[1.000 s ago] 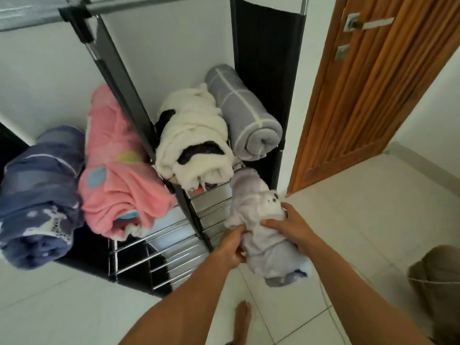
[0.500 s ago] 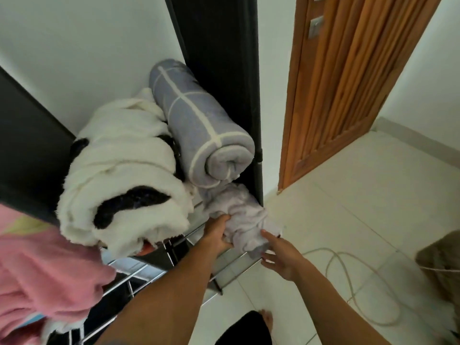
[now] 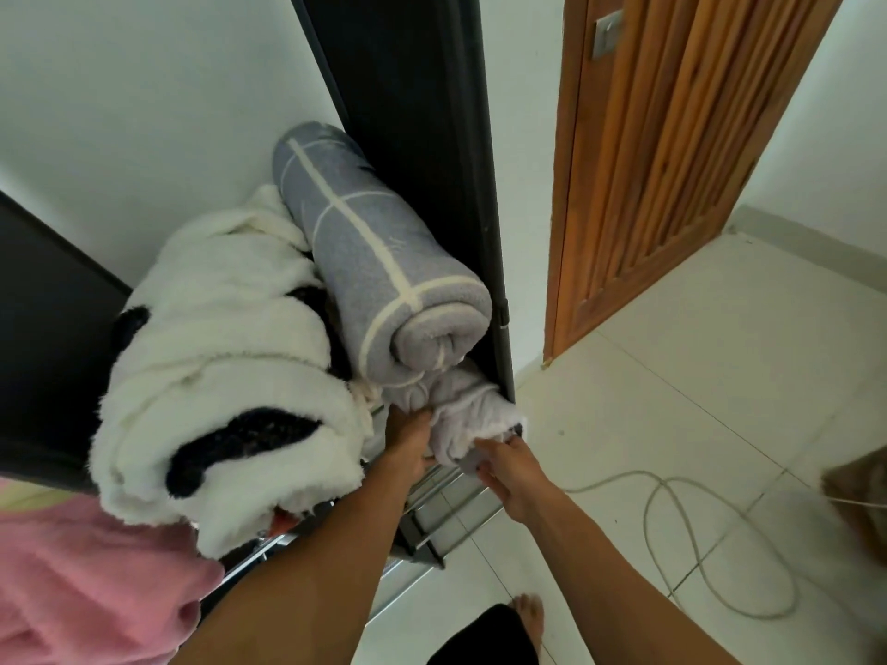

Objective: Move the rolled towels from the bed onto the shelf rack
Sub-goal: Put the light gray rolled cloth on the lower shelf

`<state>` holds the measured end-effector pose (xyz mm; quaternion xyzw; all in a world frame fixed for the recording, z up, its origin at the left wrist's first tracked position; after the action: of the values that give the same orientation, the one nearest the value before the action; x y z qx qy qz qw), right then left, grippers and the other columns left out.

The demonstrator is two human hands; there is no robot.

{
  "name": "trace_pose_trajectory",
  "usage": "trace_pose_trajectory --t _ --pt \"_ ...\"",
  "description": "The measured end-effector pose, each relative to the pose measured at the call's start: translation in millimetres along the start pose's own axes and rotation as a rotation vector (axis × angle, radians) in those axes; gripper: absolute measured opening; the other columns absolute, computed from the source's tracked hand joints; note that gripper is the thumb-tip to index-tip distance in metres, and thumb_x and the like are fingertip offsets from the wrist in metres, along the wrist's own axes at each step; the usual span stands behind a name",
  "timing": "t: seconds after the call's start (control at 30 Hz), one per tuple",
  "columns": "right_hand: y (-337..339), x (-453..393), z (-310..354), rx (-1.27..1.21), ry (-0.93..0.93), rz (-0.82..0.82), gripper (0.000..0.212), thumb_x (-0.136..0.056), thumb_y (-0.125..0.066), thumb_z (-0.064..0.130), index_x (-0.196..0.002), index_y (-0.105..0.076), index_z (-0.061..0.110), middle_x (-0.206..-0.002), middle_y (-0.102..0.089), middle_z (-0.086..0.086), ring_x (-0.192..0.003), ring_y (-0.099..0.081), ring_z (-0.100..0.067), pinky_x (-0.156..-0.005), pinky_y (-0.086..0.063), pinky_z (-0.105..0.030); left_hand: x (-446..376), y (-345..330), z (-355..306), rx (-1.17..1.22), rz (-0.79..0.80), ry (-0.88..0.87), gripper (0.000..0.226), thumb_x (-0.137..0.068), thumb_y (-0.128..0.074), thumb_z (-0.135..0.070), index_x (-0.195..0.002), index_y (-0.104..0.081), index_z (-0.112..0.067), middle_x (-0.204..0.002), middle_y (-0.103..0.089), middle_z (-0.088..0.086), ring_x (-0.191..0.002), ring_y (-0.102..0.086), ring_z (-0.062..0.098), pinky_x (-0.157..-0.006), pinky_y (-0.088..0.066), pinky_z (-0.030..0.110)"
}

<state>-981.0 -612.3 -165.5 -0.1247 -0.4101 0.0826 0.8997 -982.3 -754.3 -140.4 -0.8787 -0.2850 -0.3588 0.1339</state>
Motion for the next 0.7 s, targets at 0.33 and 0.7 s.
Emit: trace_pose_trajectory --t 0.33,0.7 --pt "34.5 18.0 -1.4 0.078 -0.05 -0.048 0.029 -0.092 -0.057 0.017 -0.12 -0.049 0.015 -0.101 -0.062 -0.005 -0.089 -0.058 -0.018 -0.082 -0.051 -0.033 24.8 -5.5 9.6 -0.576 -0.356 -0.031 0.068 -0.091 -0.057 -0.033 -0.142 -0.028 0.002 -0.144 -0.037 0.026 -0.13 -0.042 0.041 -0.104 -0.038 0.045" --pt "222.4 158.0 -38.4 -0.295 0.072 -0.537 0.036 -0.092 -0.057 0.014 -0.126 -0.052 0.005 -0.1 -0.063 -0.008 -0.089 -0.062 -0.023 -0.075 -0.05 -0.032 151.2 -211.6 79.0 -1.223 0.587 -0.497 0.031 -0.089 -0.056 -0.026 -0.116 -0.059 -0.009 -0.12 -0.064 0.011 -0.109 -0.06 0.027 -0.087 -0.044 0.028"
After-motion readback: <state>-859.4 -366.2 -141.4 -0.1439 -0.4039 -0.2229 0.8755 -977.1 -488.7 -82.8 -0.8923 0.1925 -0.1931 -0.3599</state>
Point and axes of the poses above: each hand's wrist, its own x-axis away from the middle knuckle, its own y-axis out of the back of the hand, z = x × y, the point moved 4 cm from there along -x, towards the middle knuckle
